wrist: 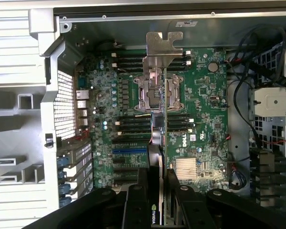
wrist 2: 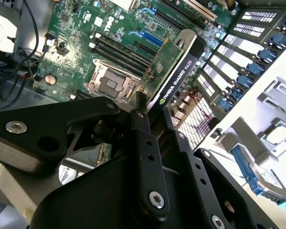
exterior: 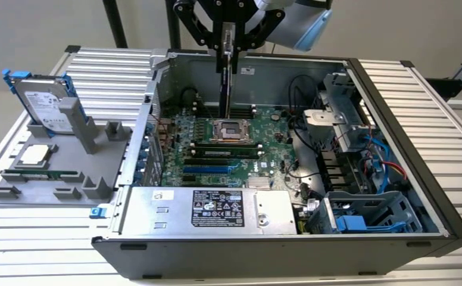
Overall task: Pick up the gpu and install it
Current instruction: 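Pick up the gpu and move the gpu toward the slot, then insert the gpu into the slot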
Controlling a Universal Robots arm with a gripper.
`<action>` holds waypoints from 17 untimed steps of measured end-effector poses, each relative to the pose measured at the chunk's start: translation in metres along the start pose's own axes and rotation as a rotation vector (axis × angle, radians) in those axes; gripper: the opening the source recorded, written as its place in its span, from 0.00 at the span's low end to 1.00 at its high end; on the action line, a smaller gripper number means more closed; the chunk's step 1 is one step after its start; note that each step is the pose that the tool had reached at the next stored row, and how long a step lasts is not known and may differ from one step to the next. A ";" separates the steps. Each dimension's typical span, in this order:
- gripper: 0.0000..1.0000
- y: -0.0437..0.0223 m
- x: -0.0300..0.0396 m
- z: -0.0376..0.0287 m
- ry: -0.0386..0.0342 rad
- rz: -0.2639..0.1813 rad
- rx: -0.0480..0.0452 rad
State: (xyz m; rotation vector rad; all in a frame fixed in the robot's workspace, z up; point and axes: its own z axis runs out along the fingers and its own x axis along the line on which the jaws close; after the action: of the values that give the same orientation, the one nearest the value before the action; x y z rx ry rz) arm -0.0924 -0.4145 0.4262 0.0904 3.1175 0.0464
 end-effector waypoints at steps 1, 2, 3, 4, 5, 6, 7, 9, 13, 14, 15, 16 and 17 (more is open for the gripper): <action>0.00 0.0000 0.0000 0.0000 0.0001 -0.001 0.0001; 0.00 0.0000 0.0000 0.0000 0.0002 -0.002 0.0000; 0.00 0.0000 0.0000 0.0000 0.0002 -0.004 -0.0001; 0.00 0.0000 0.0000 0.0000 0.0003 -0.007 -0.0001; 0.00 0.0000 0.0000 0.0000 0.0004 -0.010 -0.0002; 0.00 0.0000 0.0000 0.0000 0.0005 -0.014 -0.0003; 0.00 0.0000 0.0000 0.0000 0.0005 -0.018 -0.0005; 0.00 0.0000 0.0000 -0.0001 0.0010 -0.028 -0.0005; 0.00 0.0000 0.0000 -0.0001 0.0017 -0.052 -0.0010; 0.00 0.0000 0.0000 0.0000 0.0018 -0.058 -0.0014; 0.00 0.0000 0.0000 0.0001 0.0019 -0.065 -0.0016; 0.00 0.0000 0.0000 0.0000 0.0021 -0.072 -0.0018; 0.00 0.0000 0.0000 0.0000 0.0024 -0.079 -0.0018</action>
State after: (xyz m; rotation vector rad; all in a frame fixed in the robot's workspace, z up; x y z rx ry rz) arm -0.0924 -0.4145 0.4262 -0.0330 3.1198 0.0480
